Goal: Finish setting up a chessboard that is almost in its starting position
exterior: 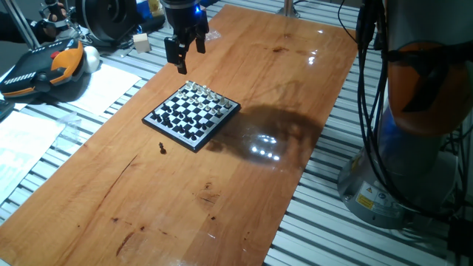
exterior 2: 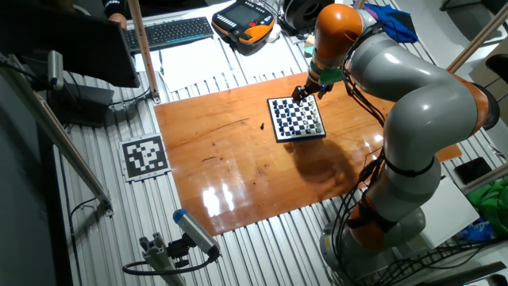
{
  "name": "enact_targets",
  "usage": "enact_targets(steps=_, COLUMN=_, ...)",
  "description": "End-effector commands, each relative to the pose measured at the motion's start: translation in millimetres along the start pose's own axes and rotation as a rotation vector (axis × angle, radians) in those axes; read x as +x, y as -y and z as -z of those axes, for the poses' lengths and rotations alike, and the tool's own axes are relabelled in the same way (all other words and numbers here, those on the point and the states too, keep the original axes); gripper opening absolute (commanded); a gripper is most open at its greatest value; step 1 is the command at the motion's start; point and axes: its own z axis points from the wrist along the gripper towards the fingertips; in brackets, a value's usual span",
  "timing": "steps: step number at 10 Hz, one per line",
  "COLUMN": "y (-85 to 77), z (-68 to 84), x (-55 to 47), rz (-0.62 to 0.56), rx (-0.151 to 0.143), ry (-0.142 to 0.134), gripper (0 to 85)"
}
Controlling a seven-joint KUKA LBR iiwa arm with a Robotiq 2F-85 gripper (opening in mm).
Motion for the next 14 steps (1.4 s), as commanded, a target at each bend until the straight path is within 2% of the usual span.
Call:
enact_targets(steps=1, y=0.0, z=0.0, x=-0.1, rz=0.000, rx=0.000, ry=0.000, gripper=0.0)
enact_targets(steps=2, y=0.0, z=0.2, x=-0.1, rz=0.177, rx=0.123, ry=-0.034, gripper=0.0)
enact_targets(steps=14, y=0.0, z=0.2, x=-0.2, rz=0.177, rx=0.123, ry=-0.036, gripper=0.0)
